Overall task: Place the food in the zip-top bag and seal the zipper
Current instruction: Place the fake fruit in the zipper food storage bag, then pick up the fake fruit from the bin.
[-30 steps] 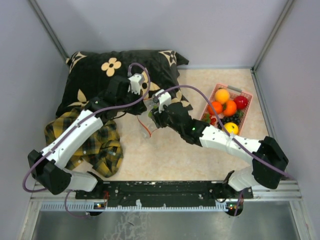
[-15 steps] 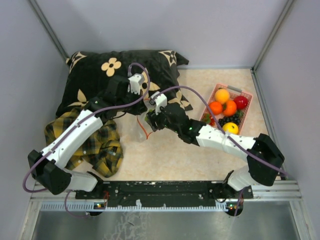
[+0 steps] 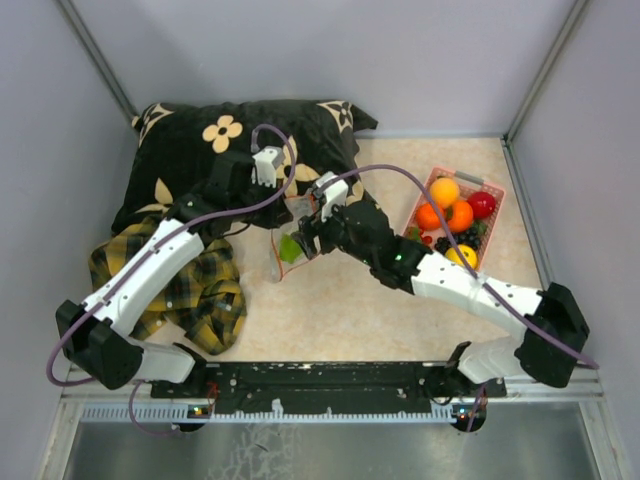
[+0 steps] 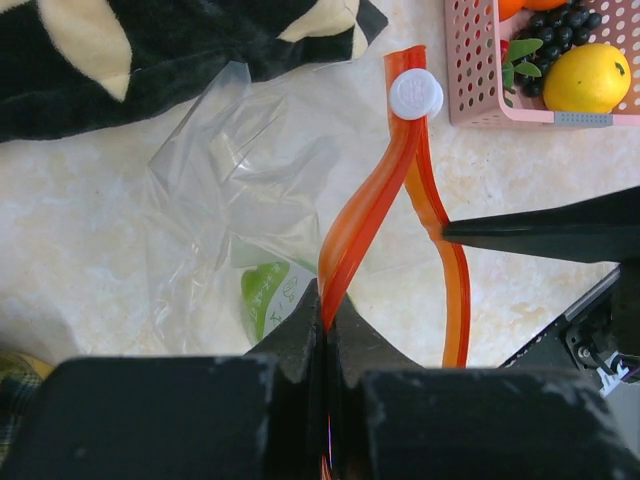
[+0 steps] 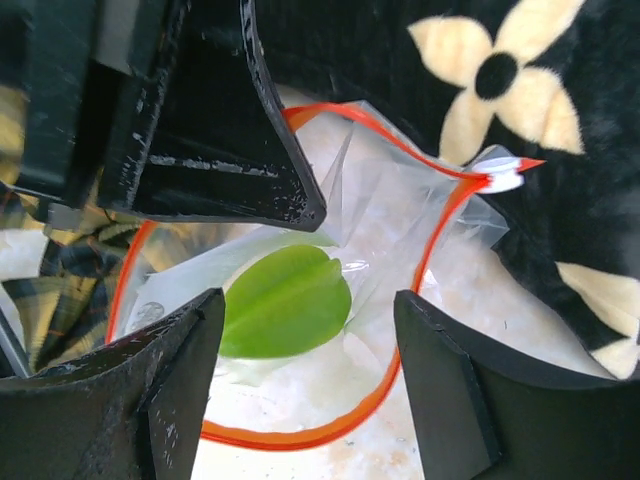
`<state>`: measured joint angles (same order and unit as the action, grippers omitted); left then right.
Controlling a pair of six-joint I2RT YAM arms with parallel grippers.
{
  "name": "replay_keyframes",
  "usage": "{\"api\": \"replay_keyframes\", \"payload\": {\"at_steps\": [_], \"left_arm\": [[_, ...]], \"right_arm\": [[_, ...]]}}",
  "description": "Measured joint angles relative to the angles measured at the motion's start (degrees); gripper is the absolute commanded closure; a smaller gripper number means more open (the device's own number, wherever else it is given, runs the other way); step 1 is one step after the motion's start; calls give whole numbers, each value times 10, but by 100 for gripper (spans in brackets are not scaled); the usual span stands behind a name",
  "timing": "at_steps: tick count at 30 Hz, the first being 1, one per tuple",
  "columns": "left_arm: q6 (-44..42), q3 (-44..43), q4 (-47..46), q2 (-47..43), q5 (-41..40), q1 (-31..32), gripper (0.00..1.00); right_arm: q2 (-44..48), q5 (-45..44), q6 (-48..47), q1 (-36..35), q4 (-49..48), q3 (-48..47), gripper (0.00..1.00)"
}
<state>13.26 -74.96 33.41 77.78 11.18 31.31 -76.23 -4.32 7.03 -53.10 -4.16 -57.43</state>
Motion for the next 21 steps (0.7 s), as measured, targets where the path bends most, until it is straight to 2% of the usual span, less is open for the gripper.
{"api": "replay_keyframes", "payload": {"at_steps": [7,15,17,21], "left_arm": [[3,0,0,0,5,-6,100],[3,0,0,0,9,-6,100],[3,0,0,0,9,-6,100],[4,0,0,-3,7,-6,100]], "right_arm": [[40,-55,39,0,54,-24,36],[4,-95,98,0,115,-41,43],[-23,-105,111,0,130,-53,49],[-49,-118,127,3,155,-67,73]]}}
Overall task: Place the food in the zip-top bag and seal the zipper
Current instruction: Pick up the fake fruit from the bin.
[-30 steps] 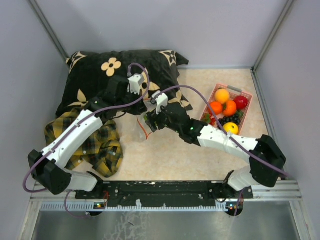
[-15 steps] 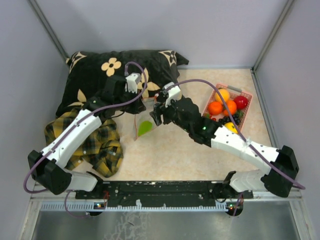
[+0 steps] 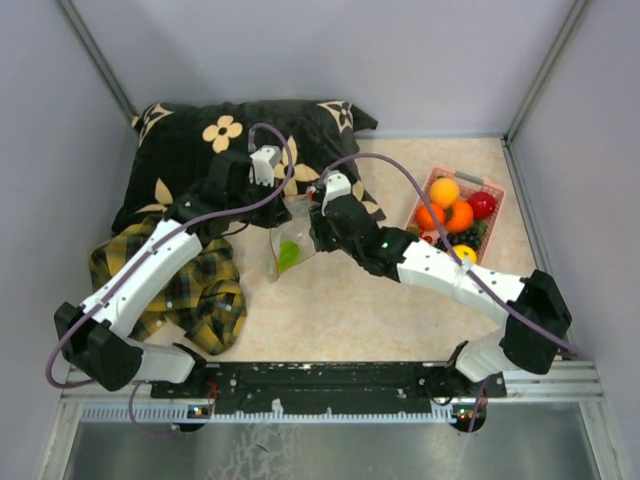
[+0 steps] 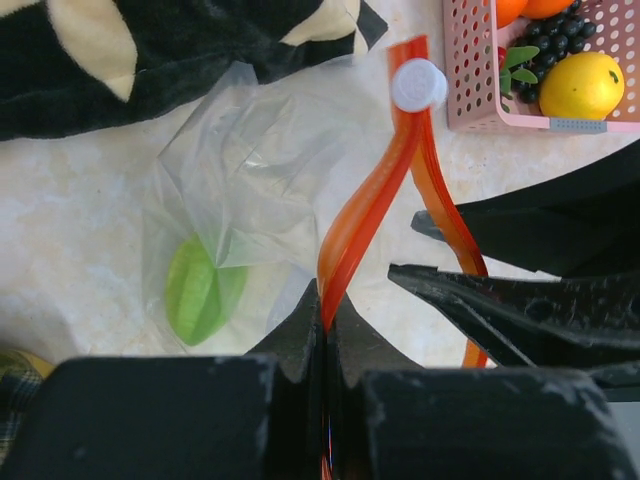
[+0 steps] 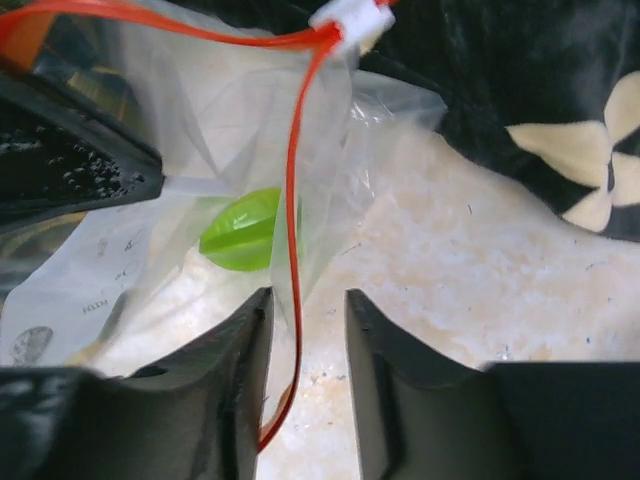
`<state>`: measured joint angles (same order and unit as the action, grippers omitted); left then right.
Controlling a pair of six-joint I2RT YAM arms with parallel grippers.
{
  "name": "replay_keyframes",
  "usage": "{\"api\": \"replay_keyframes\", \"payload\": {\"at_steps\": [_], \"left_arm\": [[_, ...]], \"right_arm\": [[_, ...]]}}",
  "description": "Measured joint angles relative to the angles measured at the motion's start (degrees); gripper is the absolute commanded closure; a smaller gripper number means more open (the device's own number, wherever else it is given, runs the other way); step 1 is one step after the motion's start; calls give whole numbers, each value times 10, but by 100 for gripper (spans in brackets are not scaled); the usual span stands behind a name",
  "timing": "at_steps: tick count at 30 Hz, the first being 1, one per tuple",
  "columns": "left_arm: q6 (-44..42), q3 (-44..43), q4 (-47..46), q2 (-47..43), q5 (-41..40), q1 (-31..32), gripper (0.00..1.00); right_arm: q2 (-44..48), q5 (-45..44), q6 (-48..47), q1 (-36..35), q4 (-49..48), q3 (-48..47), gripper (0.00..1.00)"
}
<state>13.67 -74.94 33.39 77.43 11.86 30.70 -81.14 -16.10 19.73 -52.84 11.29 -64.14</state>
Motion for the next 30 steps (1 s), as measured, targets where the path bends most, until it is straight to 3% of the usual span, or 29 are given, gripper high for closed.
{"api": "replay_keyframes", "payload": {"at_steps": [3,7,19,21,30], "left_arm": [[0,0,0,-5,-14,0,100],[-5,-1,12,-17,-51,0,100],[-30,-47,79,-19,-120,1,100],[-31,-50,83,-13,-120,1,91],[-35,-61,86,1,-114,1,76]], "right_arm": [[-9,-9,3,6,29,-25,88],[-10,-19,-6,24,65,-60,100],[-10,-2,-57,66,137,-131,100],[-10,4,-67,68,138,-131,100],[-15,56,-112,73,129,-131,100]]}}
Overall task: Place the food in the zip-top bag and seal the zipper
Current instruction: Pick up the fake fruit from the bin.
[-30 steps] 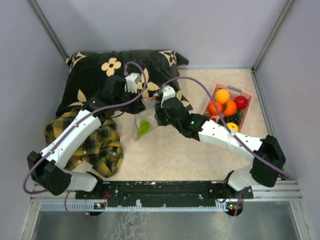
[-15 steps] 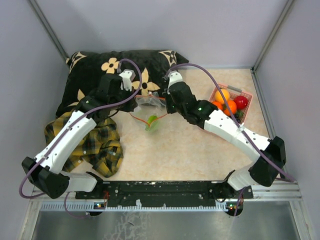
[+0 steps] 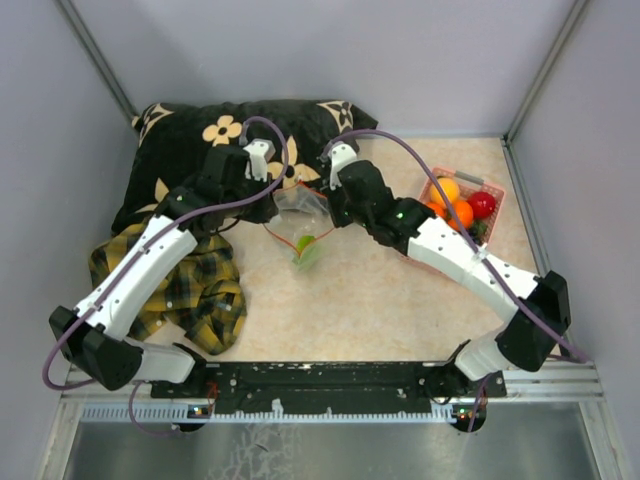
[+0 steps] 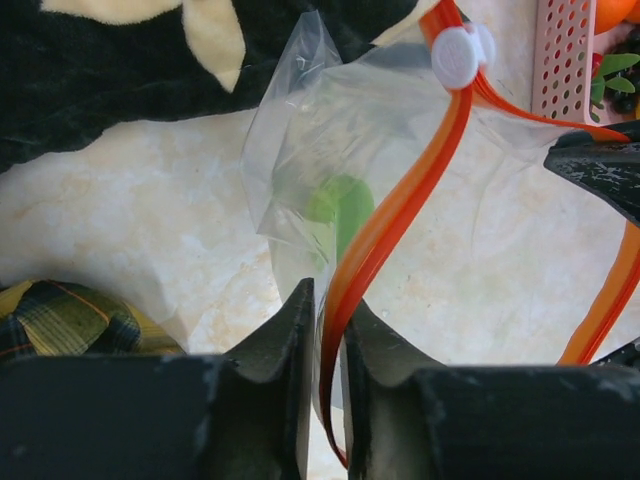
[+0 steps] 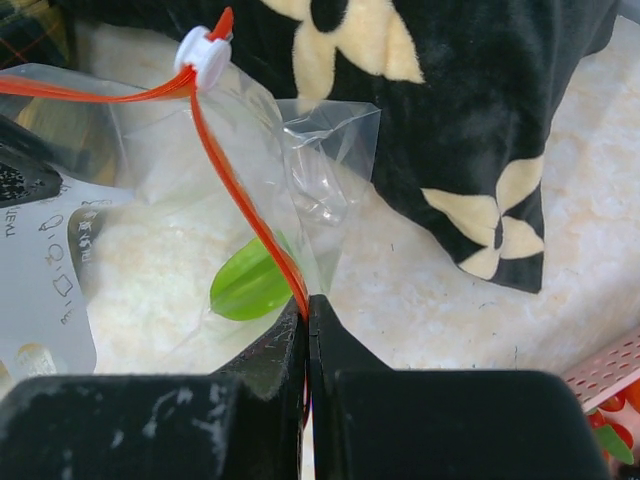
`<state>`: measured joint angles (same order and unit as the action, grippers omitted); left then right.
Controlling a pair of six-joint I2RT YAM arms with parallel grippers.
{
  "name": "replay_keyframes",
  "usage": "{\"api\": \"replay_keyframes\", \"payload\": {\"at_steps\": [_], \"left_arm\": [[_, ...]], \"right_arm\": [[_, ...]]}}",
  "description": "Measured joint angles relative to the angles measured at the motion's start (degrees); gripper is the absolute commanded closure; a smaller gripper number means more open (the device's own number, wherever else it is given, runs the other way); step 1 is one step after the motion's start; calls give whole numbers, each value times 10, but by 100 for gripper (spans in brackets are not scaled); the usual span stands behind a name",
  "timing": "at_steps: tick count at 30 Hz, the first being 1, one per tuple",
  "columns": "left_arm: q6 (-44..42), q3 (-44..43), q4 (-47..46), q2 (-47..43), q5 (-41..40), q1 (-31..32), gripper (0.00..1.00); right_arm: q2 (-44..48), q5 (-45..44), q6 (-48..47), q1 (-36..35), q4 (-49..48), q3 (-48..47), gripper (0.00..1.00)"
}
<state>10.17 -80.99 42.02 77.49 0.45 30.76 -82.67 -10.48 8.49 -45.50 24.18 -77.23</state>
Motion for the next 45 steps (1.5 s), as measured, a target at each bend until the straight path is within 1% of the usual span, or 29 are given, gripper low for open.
{"api": "replay_keyframes", "payload": {"at_steps": [3,8,9,13,16,20,24,28,30,31,33,36,40,45], "left_arm": [[0,-2,1,1,5,0,74],[1,-18,2,1,8,0,74],[2,-19,2,1,9,0,75],[3,-21,5,1,11,0,85],[3,-21,9,1,10,0,99],[2,-31,27,5,-6,0,100],[0,-57,57,5,-30,0,100],[0,-91,72,15,-34,5,100],[0,-103,77,28,-34,9,100],[0,-108,78,37,-34,12,100],[0,-114,79,59,-34,17,100],[0,-116,83,92,-34,24,100],[0,-122,87,125,-34,33,100],[0,-133,92,132,-35,34,100]], "right_arm": [[-3,10,-8,0,-5,0,100],[-5,18,-10,0,-8,0,100],[-5,18,-10,0,-8,0,100],[-10,18,-10,0,-10,0,100],[-13,18,-10,0,-10,0,100],[-14,12,-10,3,-9,0,100],[-14,11,-9,21,-8,0,100],[-14,25,-4,34,-26,8,100],[-14,37,-3,35,-31,15,94],[-14,44,-3,36,-32,18,90],[-14,52,-1,37,-31,19,79],[-14,63,3,37,-31,19,67],[-10,83,2,37,-31,19,60],[25,96,1,39,-20,30,56]]}}
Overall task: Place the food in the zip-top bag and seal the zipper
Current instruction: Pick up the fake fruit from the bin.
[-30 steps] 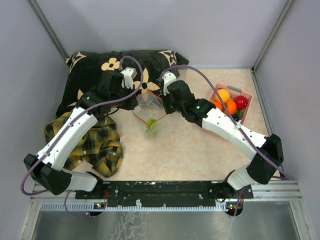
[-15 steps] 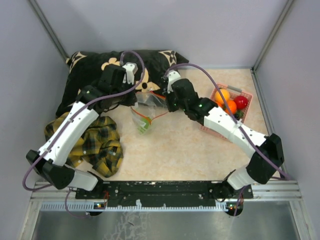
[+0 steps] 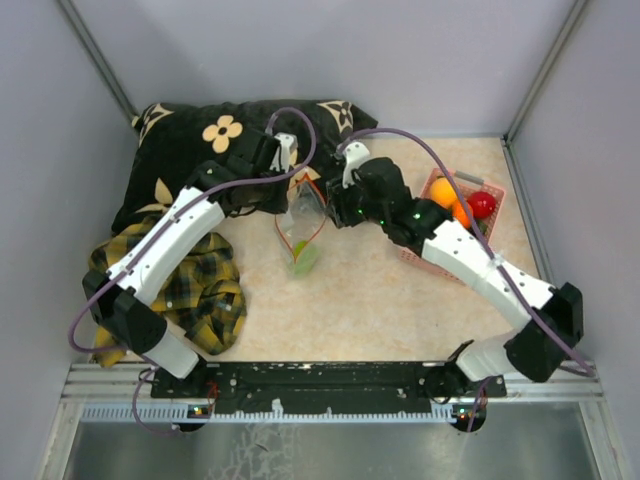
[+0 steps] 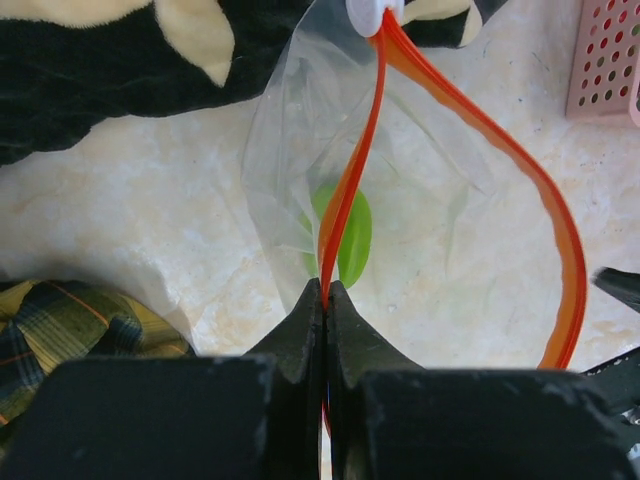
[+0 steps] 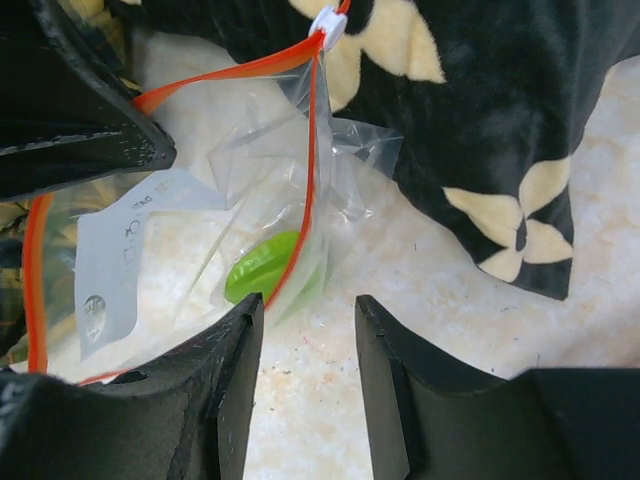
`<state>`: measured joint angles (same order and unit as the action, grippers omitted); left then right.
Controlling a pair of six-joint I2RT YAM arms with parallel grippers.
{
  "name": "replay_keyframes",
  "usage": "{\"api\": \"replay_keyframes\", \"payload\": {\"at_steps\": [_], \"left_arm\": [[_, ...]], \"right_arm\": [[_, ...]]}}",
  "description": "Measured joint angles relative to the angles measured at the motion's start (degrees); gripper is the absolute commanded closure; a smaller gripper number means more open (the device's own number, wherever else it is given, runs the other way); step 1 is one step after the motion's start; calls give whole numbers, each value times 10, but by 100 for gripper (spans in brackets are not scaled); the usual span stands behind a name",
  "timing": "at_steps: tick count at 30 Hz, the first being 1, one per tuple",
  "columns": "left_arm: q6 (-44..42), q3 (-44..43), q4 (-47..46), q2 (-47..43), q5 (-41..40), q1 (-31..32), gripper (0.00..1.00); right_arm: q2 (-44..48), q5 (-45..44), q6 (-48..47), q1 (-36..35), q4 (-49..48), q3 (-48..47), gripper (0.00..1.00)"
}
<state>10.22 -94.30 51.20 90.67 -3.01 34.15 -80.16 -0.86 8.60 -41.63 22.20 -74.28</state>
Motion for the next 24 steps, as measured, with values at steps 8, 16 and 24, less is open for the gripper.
{"api": "replay_keyframes", "payload": {"at_steps": [8,16,24], "left_arm": [[0,-7,3,0,1,2,100],[0,-7,3,0,1,2,100],[0,-7,2,0,5,2,100]], "right_arm": [[87,2,2,38,20,16,49],[112,4,5,160,40,98,49],[83,28,26,292,40,188,49]]}}
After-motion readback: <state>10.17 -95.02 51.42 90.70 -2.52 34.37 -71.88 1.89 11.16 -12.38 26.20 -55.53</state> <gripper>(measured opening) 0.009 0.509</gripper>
